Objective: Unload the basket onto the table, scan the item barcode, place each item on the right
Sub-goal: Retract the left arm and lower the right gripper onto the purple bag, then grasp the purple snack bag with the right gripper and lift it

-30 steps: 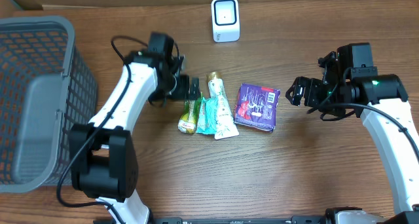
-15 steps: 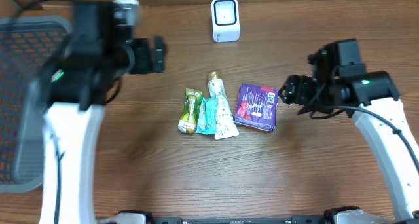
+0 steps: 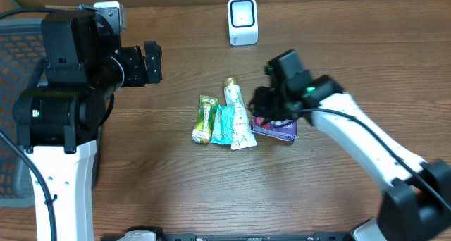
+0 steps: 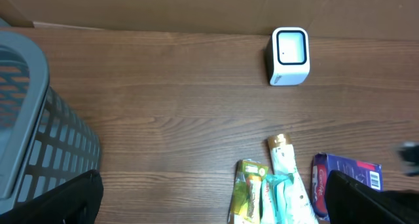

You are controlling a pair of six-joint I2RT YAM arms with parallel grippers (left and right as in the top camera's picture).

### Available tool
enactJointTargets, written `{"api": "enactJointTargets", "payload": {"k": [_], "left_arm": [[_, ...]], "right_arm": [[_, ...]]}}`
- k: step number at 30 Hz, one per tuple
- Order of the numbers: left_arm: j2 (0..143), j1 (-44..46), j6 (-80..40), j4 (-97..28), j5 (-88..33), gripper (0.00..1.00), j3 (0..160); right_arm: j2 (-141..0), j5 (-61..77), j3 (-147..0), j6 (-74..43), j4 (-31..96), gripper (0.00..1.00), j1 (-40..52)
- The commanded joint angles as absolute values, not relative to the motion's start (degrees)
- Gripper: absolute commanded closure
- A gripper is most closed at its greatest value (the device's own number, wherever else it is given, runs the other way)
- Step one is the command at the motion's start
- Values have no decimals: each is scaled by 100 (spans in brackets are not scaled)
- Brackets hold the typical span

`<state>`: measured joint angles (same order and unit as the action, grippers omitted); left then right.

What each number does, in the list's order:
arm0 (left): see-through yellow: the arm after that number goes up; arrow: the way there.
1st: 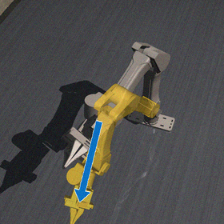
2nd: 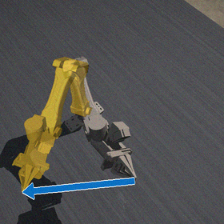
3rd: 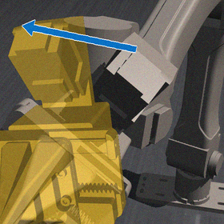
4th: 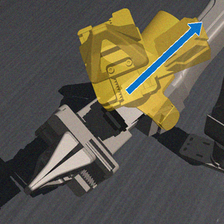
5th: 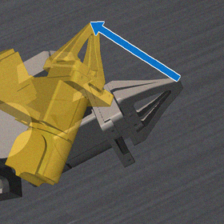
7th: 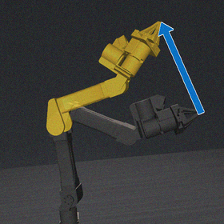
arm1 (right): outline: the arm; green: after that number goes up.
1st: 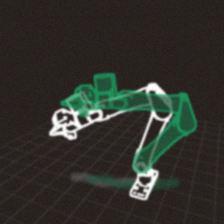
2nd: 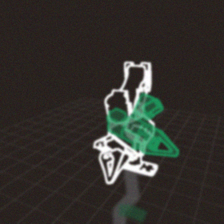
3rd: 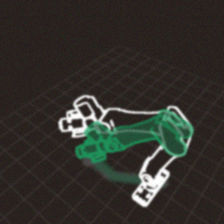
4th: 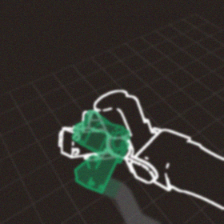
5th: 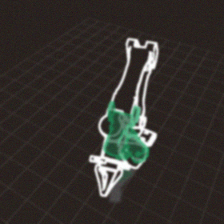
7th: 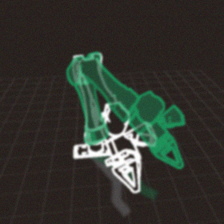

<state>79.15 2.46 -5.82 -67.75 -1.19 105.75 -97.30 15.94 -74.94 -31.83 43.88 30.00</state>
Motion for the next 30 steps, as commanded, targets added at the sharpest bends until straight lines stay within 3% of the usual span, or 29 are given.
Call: {"api": "enactJointTargets", "payload": {"k": [1,8,21,30], "left_arm": [[7985,217,-513,-6772,-64,1,10624],[8025,217,-513,-6772,-64,1,10624],[8025,226,-515,-6772,-67,1,10624],[8025,226,-513,-6772,-64,1,10624]], "right_arm": [[-10158,1680,-7616,-3677,3924,66,3247],[-10711,1525,-7616,-4204,3837,80,3369],[-10715,642,-7629,-3614,5295,73,3258],[-10704,-180,-7804,-3197,6206,71,2051]]}}
